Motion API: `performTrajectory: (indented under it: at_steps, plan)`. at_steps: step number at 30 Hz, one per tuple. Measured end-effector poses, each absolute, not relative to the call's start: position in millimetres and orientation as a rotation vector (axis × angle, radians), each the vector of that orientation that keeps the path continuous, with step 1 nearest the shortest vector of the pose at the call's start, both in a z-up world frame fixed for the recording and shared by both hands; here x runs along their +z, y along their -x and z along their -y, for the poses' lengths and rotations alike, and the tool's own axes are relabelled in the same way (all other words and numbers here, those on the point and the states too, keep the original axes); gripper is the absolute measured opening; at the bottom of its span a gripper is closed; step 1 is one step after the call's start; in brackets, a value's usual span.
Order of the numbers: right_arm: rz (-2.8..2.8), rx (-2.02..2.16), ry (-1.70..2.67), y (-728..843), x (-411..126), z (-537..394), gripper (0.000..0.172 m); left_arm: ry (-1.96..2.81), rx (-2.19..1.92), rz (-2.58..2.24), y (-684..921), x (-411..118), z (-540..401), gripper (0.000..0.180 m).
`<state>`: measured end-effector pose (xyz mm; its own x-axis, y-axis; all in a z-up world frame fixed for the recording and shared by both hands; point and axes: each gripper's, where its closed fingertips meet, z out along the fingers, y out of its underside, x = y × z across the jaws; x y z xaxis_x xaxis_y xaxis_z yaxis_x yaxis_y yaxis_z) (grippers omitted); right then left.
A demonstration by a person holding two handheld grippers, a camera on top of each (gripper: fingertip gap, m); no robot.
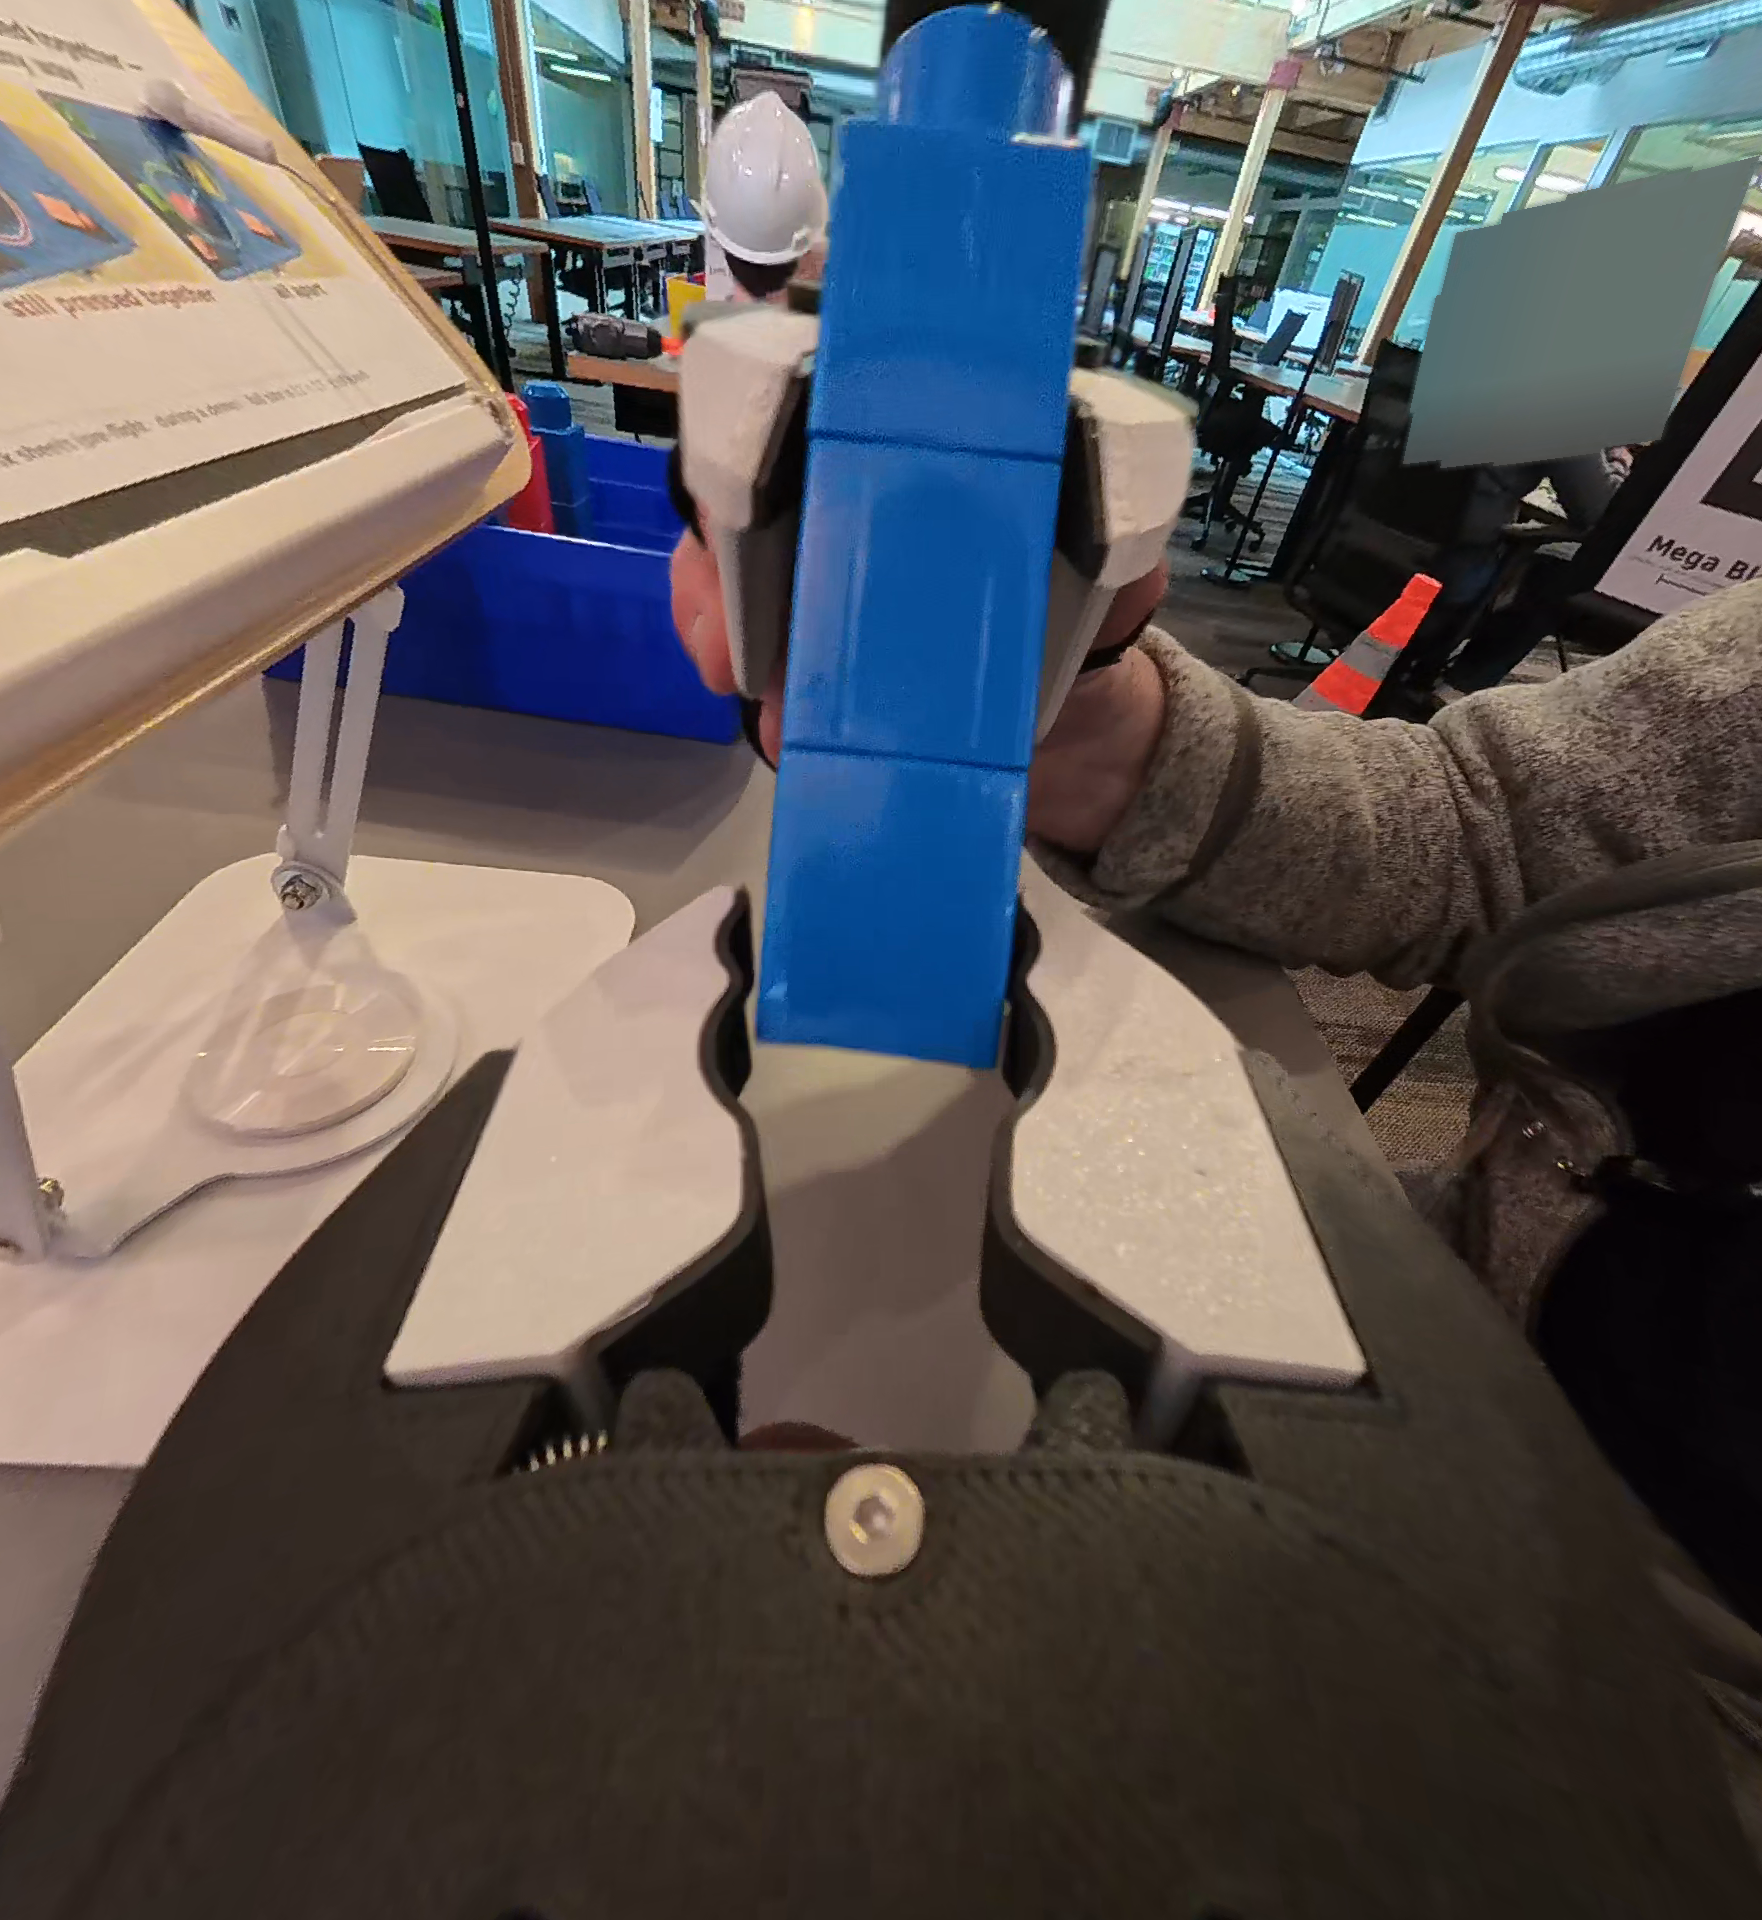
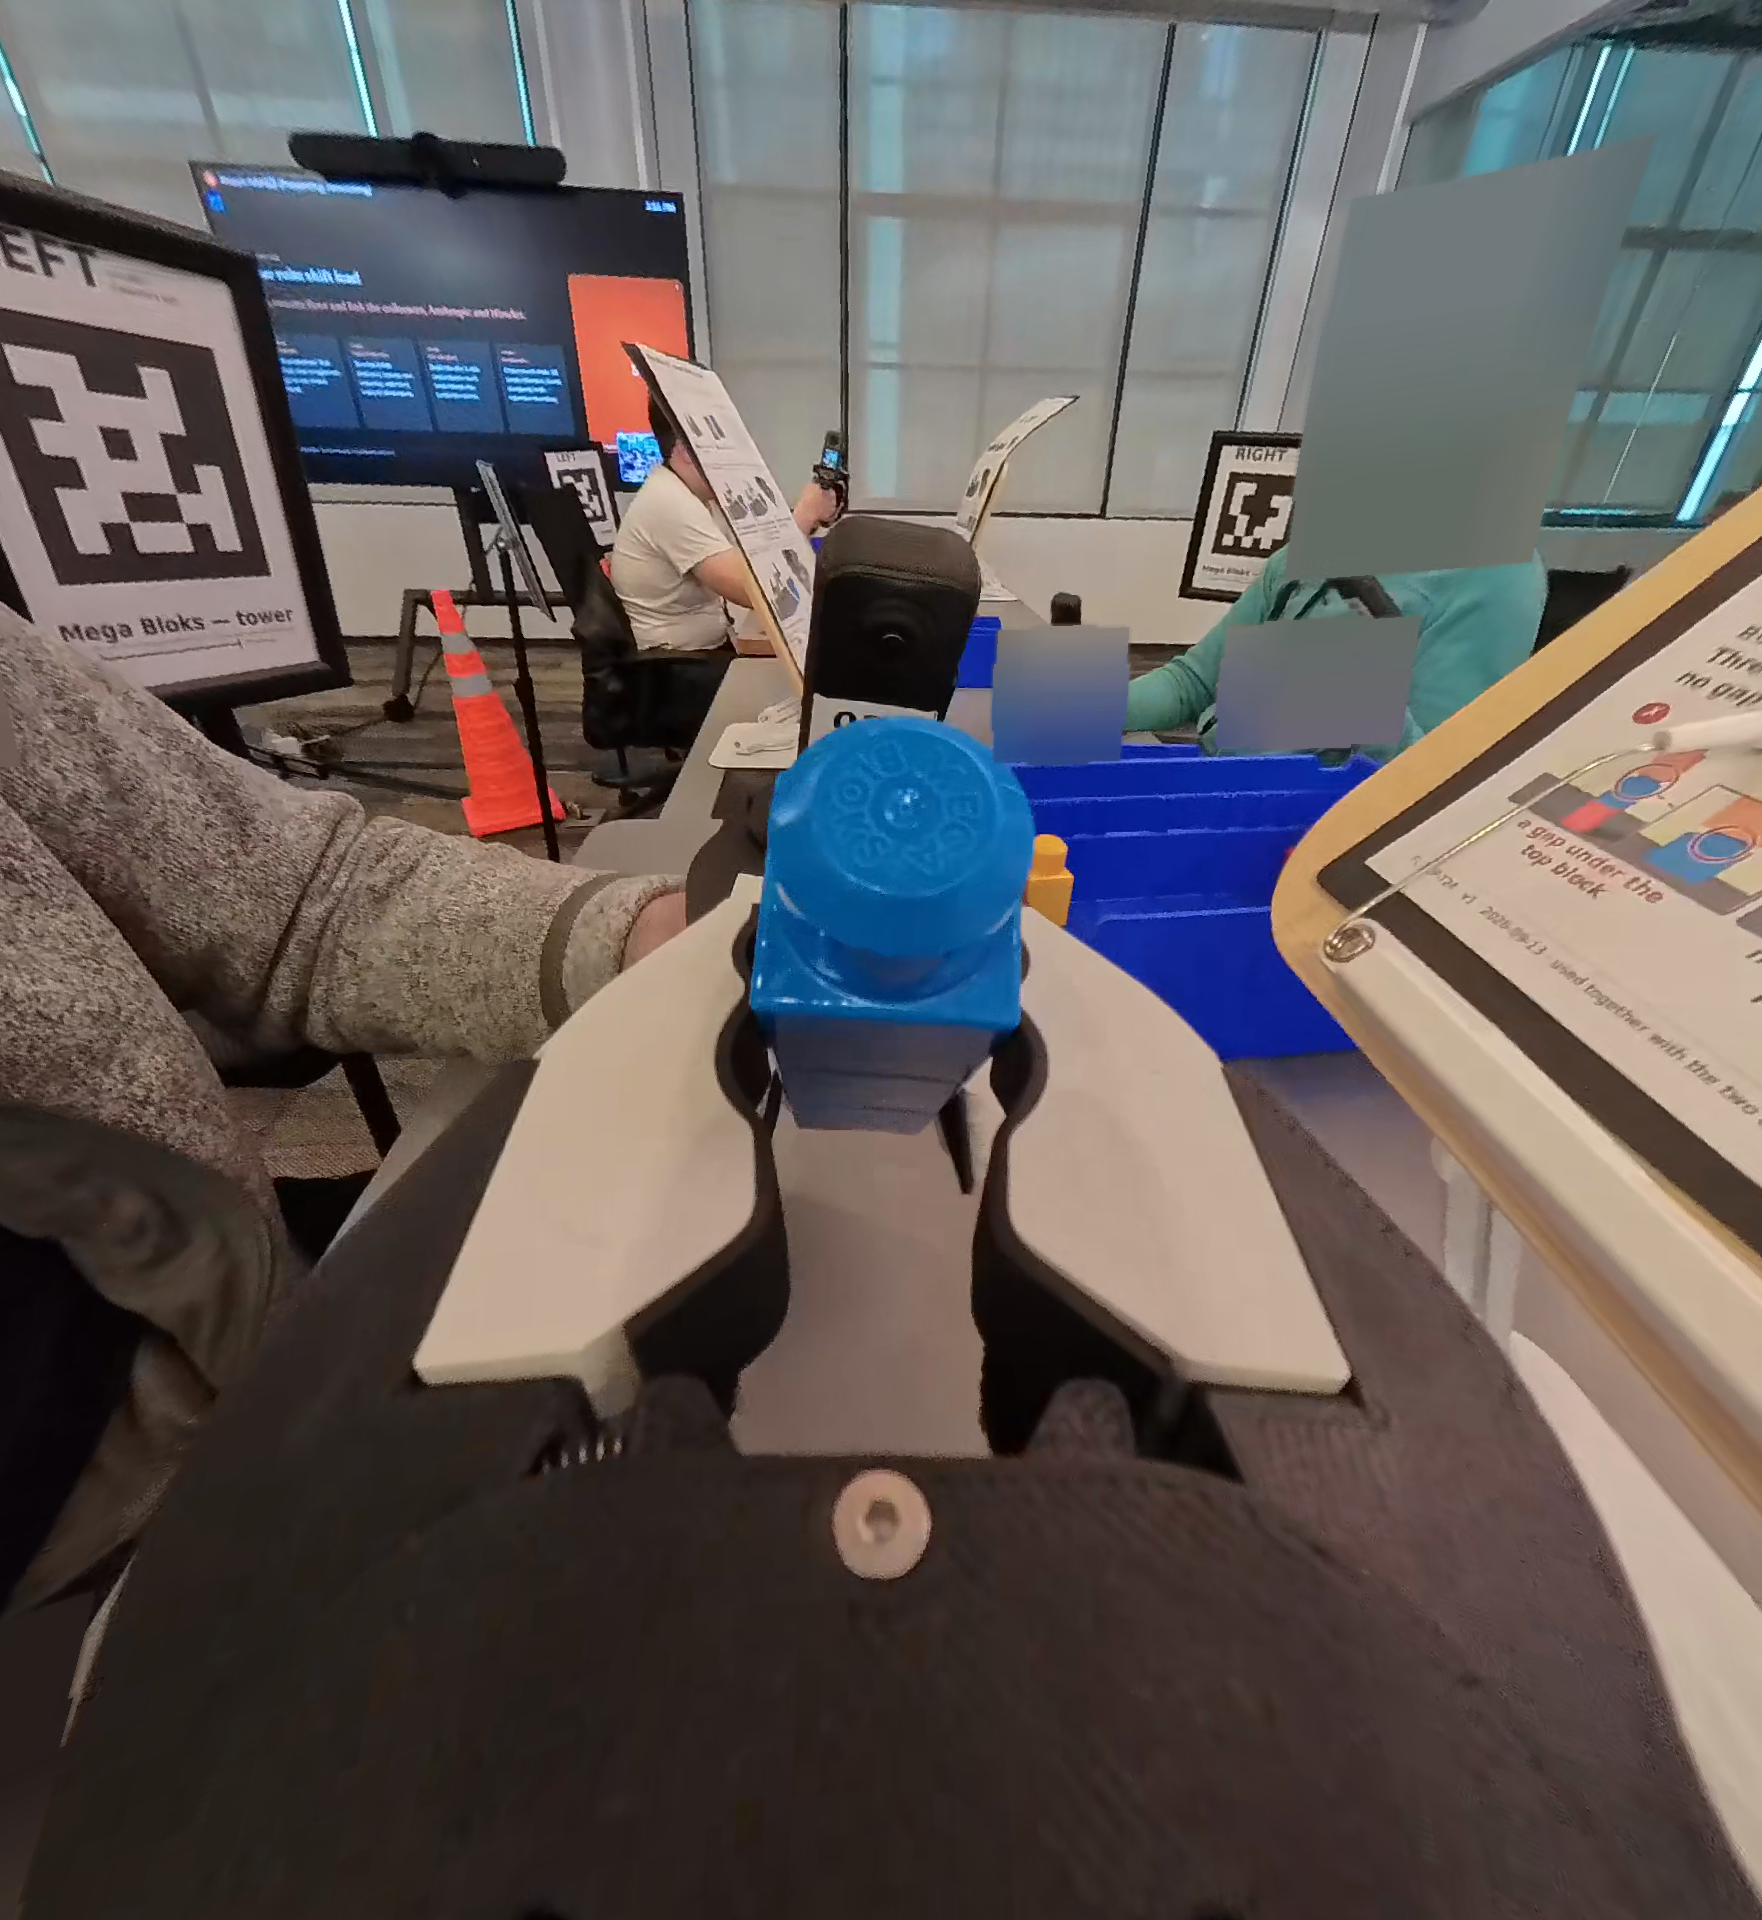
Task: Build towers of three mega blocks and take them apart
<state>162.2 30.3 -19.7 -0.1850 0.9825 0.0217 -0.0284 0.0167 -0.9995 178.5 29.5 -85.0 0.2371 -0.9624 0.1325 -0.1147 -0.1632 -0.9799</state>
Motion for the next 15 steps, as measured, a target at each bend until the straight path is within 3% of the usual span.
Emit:
performTrajectory:
  at_steps: [3, 7, 9, 12, 15]
  plan:
    - [1.327, 1.318, 1.073, -170.2, -11.6, -30.6, 0.041, 1.558, -1.038, -1.012, -172.7, -85.5, -37.9, 0.065]
    - [1.261, 1.259, 1.104, -197.4, 5.6, -42.6, 0.041, 1.563, -0.992, -1.016, -167.3, -84.6, -40.0, 0.060]
    - [1.216, 1.202, 1.140, -219.8, 12.9, -54.2, 0.041, 1.537, -0.986, -1.032, -166.3, -81.6, -37.2, 0.046]
    - [1.105, 1.090, 1.207, -266.5, 23.2, -80.8, 0.041, 1.483, -0.974, -1.097, -165.7, -79.0, -27.9, 0.000]
    - [0.959, 0.928, 1.280, -324.9, 33.5, -113.6, 0.041, 1.519, -0.905, -1.139, -168.3, -85.4, -27.7, 0.000]
